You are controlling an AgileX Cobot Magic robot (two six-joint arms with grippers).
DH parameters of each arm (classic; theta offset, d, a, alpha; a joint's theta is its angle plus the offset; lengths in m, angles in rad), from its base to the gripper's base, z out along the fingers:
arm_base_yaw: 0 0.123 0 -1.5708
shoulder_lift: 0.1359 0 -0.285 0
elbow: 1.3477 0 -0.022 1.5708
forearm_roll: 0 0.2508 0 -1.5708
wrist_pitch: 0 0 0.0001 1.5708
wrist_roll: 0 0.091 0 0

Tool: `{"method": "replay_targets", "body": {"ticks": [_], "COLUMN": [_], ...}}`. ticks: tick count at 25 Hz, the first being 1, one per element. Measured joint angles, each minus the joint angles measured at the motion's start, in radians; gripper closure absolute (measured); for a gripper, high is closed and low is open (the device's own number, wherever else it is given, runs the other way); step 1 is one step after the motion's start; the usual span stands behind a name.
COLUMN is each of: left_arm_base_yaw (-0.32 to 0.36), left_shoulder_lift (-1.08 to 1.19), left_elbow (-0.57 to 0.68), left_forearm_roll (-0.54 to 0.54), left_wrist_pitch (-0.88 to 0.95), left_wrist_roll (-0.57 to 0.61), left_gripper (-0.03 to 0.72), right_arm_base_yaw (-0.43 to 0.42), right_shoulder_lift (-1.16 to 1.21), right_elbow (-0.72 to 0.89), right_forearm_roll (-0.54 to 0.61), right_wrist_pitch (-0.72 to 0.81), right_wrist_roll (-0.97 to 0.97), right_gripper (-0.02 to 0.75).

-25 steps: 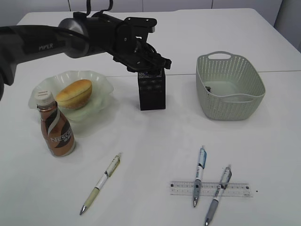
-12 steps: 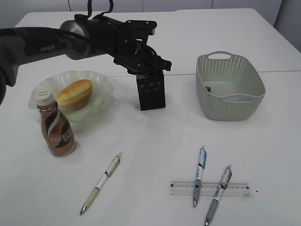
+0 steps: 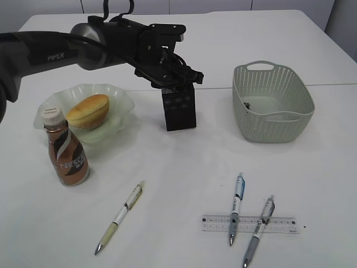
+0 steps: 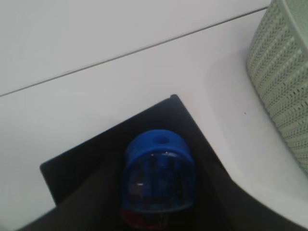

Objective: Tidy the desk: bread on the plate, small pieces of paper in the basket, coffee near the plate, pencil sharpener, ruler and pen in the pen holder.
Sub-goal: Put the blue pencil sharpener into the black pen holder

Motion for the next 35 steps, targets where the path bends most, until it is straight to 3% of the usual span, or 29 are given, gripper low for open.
{"method": "replay_targets", "body": {"ticks": [35], "left_arm_base_yaw": [0.0], "left_shoulder_lift": [-0.033], "left_elbow": [0.0], "left_forearm_roll": [0.001], "left_wrist_pitch": [-0.008], "left_wrist_roll": [0.0], "left_gripper": [0.375], "right_arm_base_yaw": [0.0], "right_shoulder_lift": [0.0], "right_elbow": [0.0], "right_forearm_roll": [-0.045], "right_wrist_pitch": [0.0], "right_wrist_roll": [0.0], "right_gripper": [0.376]}}
